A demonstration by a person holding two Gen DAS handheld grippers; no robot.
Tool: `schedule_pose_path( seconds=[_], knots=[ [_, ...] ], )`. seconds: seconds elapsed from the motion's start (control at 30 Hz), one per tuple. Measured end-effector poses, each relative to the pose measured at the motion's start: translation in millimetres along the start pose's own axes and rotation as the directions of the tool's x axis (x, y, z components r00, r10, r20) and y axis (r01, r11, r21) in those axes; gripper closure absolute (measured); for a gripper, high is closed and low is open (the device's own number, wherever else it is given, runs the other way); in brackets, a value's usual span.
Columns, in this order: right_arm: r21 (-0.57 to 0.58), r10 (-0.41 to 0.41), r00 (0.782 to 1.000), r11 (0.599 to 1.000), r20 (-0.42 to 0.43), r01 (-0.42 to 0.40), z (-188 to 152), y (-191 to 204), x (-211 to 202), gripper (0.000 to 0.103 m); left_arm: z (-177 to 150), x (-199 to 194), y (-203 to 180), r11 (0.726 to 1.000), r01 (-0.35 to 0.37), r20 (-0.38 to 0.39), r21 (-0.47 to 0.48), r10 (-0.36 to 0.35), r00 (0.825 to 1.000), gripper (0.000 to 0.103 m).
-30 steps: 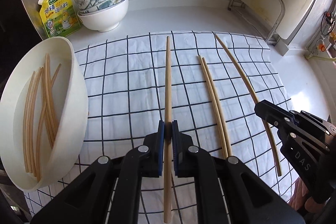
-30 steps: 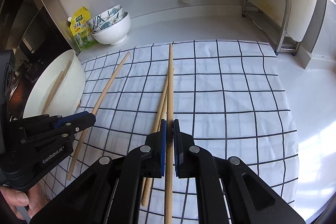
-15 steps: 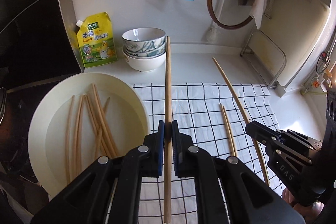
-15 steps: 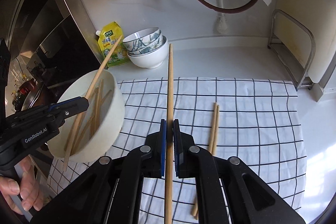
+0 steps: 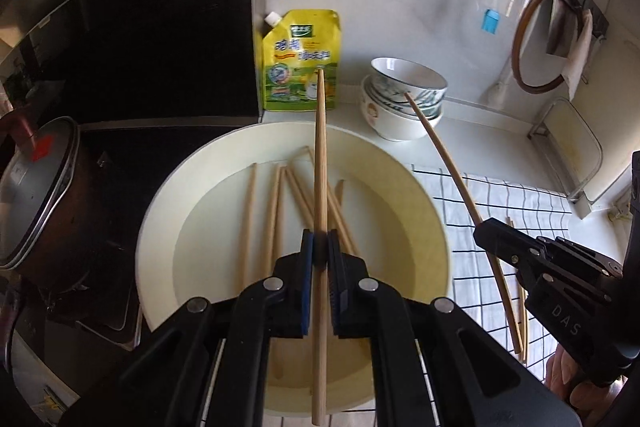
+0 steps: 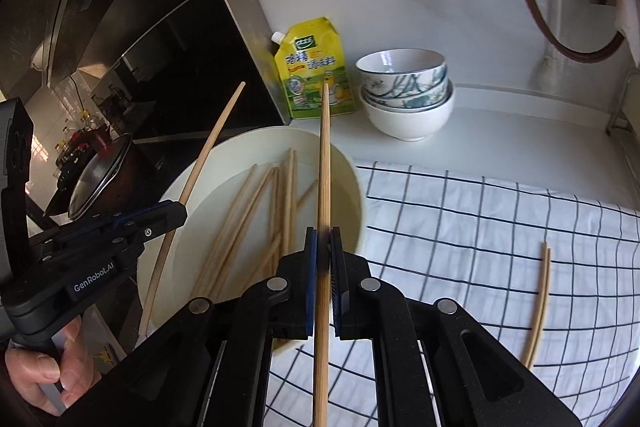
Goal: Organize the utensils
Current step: 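Lift the held chopsticks with both tools and carry them over the basin, then open both tools to drop the chopsticks into the white basin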
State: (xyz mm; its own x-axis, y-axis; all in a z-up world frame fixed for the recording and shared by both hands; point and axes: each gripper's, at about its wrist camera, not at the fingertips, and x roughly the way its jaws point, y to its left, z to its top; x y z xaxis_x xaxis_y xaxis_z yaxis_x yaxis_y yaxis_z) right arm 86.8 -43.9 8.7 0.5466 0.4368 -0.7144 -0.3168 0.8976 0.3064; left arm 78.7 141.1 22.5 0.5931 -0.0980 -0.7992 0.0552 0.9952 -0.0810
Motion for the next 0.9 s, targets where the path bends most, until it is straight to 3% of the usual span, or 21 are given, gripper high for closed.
schedule_pose_path(
  seconds=[0.27,0.67,0.9],
  knots=[
    [-0.027,0.032,0.997,0.999,-0.066,-0.034,12,38,47,0.097,2,30,45,0.998,-0.015,-0.055,-0.056,0.011,0.998,0.095],
    [0.009,0.009,0.981,1.0,-0.195,-0.008,0,48,102,0.097,-8,70,55,0.998,-0.007,-0.147,-0.057,-0.001,0.989,0.095],
    [0.017,-0.005,0.978,1.0,-0.21,0.009,-3,43,105,0.097,-15,79,59,0.997,0.001,-0.178,-0.072,-0.014,0.984,0.095]
  ],
)
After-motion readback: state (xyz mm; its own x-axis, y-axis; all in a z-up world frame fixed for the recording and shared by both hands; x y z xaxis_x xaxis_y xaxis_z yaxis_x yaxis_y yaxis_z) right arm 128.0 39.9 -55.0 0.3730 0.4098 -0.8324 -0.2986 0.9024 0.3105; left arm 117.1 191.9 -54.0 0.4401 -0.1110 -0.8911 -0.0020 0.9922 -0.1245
